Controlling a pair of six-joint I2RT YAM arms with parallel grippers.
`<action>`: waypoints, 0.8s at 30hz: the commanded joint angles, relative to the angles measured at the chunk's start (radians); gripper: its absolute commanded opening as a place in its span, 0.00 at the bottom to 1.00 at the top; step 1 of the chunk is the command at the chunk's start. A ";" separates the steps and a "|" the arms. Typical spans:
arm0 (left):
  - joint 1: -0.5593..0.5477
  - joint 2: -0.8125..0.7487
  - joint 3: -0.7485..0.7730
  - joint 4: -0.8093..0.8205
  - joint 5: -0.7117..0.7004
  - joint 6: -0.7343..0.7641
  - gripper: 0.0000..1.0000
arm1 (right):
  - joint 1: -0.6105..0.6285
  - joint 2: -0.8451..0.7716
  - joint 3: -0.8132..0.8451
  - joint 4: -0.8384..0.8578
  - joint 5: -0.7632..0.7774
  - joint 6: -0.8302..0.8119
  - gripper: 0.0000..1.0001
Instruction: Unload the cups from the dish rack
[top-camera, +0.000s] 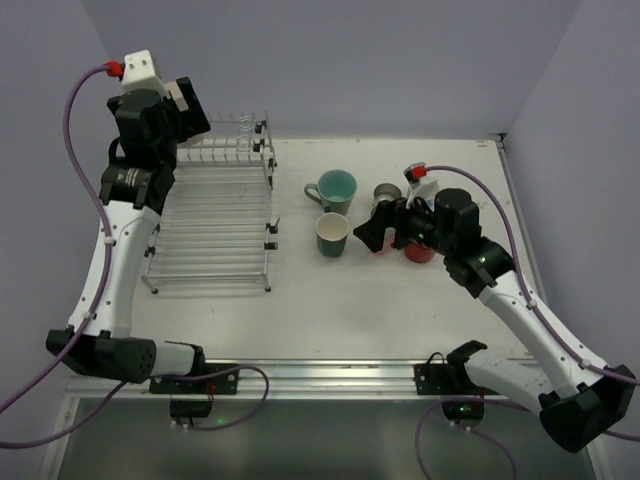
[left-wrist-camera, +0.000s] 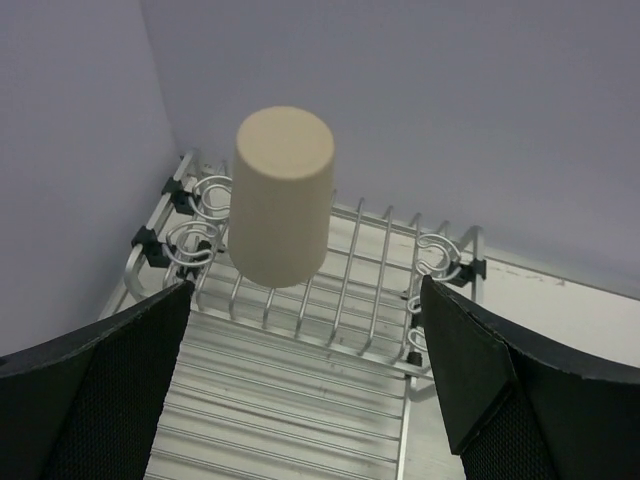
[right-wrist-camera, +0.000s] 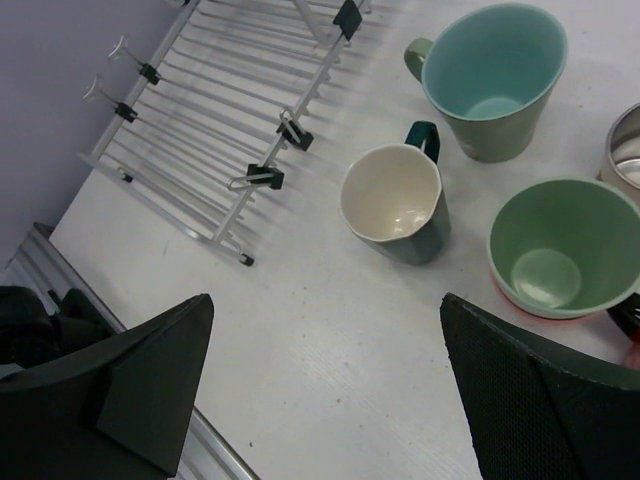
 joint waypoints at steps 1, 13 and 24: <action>0.068 0.093 0.096 -0.023 0.064 0.040 1.00 | 0.000 -0.020 -0.035 0.127 -0.084 0.033 0.98; 0.151 0.366 0.280 0.008 0.190 0.088 1.00 | 0.040 0.008 -0.067 0.160 -0.119 0.032 0.98; 0.154 0.491 0.349 0.053 0.132 0.120 0.98 | 0.103 0.068 -0.038 0.153 -0.095 0.015 0.98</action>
